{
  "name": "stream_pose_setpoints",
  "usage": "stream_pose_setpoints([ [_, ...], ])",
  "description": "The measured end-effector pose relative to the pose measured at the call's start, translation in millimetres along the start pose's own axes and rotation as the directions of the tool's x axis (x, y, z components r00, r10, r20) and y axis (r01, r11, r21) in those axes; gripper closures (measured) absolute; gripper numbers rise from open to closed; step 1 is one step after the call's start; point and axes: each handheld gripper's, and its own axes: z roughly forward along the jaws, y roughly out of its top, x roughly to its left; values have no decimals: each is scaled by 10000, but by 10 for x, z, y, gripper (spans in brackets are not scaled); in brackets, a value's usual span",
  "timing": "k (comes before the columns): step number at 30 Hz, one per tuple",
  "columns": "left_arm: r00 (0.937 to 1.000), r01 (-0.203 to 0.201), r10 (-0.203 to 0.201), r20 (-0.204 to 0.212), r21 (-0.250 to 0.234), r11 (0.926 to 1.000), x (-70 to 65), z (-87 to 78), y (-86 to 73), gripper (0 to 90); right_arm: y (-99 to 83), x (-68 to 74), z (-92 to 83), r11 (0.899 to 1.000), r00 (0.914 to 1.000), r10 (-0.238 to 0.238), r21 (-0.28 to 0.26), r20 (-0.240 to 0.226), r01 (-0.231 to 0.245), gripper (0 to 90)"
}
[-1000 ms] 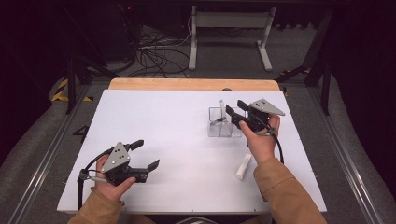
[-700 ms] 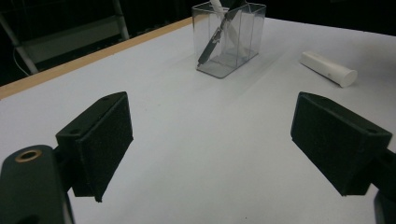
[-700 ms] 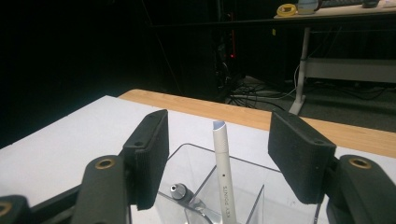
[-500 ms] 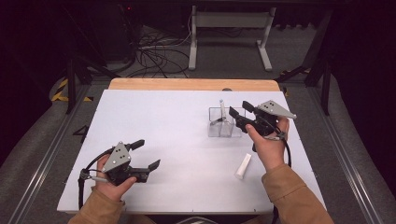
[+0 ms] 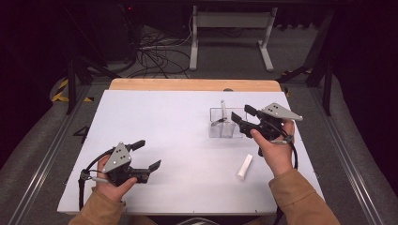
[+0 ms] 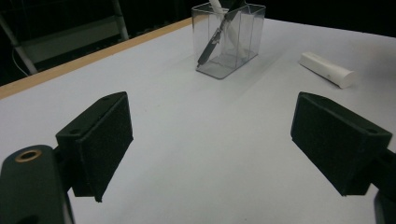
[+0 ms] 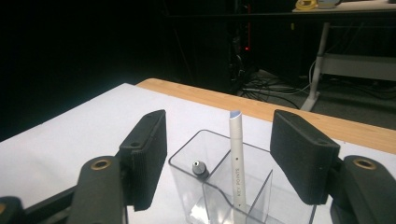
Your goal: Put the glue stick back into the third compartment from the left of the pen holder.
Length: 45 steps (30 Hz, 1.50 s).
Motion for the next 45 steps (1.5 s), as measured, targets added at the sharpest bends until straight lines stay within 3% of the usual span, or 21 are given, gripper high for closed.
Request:
stream_pose_setpoints([
  [8,10000,6,-6,4,9,10000,-2,0,-2,136,-5,1,-123,9985,9987,-404,365,-319,416,367],
  [20,10000,-26,26,21,25,10000,-8,9,0,136,-22,0,-197,9970,9973,-477,580,-551,509,361],
  [26,10000,-13,13,27,31,10000,-8,8,1,136,-28,9,-221,9869,9913,-988,1191,-874,1089,361],
  [32,10000,-18,18,15,33,10000,-10,9,3,136,-45,-7,-255,9800,9905,-982,1638,-960,1131,359],
  [35,10000,-15,15,19,50,10000,-9,10,1,136,-56,-5,-258,9687,9881,-1117,2101,-1058,1320,349],
  [39,10000,5,-5,21,48,10000,-9,8,2,136,-78,24,-252,9420,9784,-1615,2755,-1288,1918,349],
  [42,10000,14,-14,15,43,10000,-8,5,2,136,-99,30,-245,9249,9745,-1728,3166,-1429,2104,342],
  [45,10000,10,-10,10,45,10000,-9,5,2,136,-110,21,-248,9197,9761,-1649,3355,-1414,2040,335],
])
